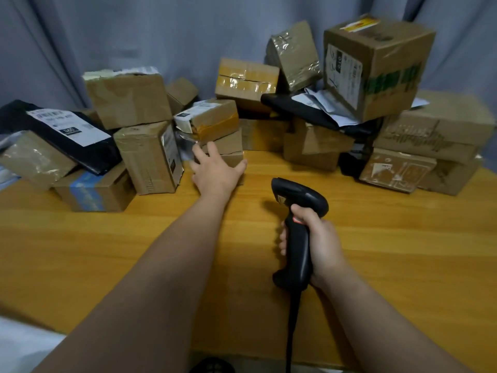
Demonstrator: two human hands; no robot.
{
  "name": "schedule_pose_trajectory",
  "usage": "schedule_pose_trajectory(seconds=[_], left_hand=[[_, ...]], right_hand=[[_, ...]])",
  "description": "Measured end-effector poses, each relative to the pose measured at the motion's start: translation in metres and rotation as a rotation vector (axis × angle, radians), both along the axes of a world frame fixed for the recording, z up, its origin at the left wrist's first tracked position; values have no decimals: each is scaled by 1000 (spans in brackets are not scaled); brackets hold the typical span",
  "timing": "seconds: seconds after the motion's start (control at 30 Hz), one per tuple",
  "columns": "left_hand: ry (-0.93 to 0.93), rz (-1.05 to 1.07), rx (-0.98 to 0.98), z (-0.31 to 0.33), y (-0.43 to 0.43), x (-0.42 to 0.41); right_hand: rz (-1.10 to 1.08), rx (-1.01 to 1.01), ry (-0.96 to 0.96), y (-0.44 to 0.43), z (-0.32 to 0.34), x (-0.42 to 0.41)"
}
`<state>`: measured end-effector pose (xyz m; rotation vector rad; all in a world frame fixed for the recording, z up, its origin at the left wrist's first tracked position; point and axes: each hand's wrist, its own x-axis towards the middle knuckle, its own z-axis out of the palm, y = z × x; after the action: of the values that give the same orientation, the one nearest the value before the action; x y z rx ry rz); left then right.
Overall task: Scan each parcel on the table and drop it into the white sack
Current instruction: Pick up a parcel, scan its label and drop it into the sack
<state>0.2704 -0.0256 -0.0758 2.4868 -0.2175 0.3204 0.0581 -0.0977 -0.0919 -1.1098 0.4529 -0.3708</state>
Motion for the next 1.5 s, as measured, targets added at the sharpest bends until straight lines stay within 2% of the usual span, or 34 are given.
schedule_pose_trajectory(seconds=[0.17,0.37,0.6,0.7,0.83,0.9,1.03,1.1,1.23,1.5], left_hand=[[-89,-85,0,-5,23,-28],[-85,-243,-21,-6,75,-97],[-123,-282,29,-9,115,-167],[-235,-239,112,-4,122,-178],[-425,-220,24,37,124,-163],[-372,-238,27,64,123,-145],[43,-331,133,88,121,-110],[136,-393,136,86,121,-100],[230,-505,-87,86,120,-98],[231,-508,-9,86,125,-104]], right_hand=[[-11,-25,-19,1,-1,0],[-15,-9,-20,4,3,-7],[-65,1,-51,17,0,-35],[-94,-3,-63,25,-1,-49],[-112,-24,-83,30,-3,-59],[-116,-20,-91,31,-5,-61],[-126,-3,-93,30,-9,-62],[-126,-6,-94,30,-10,-60],[-123,-10,-92,29,-11,-58],[-137,4,-91,30,-12,-58]])
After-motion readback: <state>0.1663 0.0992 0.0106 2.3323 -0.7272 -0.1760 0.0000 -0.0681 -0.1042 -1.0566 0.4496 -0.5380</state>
